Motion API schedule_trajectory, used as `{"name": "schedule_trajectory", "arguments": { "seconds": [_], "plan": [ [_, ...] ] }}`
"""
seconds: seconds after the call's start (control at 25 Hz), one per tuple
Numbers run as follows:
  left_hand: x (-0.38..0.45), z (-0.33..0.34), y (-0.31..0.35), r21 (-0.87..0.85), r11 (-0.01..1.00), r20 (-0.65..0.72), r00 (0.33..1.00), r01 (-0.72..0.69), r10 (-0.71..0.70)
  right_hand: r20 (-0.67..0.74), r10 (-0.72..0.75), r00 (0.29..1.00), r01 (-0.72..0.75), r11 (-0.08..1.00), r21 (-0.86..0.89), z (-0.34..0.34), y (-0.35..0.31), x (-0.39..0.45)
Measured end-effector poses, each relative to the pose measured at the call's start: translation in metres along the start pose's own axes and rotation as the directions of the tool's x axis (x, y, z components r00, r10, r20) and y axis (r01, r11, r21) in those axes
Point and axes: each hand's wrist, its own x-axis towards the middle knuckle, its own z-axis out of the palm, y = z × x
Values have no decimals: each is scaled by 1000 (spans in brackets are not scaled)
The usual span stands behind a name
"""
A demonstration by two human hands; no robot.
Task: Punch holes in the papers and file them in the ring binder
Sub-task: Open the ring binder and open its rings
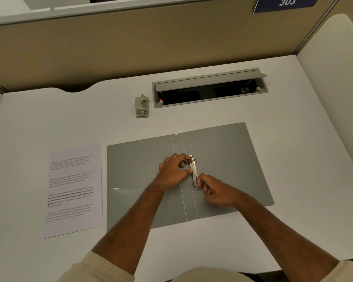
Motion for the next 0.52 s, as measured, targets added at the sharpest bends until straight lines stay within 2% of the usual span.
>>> {"name": "schedule_trajectory", "arguments": {
  "seconds": [0.52],
  "plan": [
    [5,-4,-1,-74,996,34,999,45,-43,-13,-52,999,52,997,48,-2,5,-5]
  ]
}}
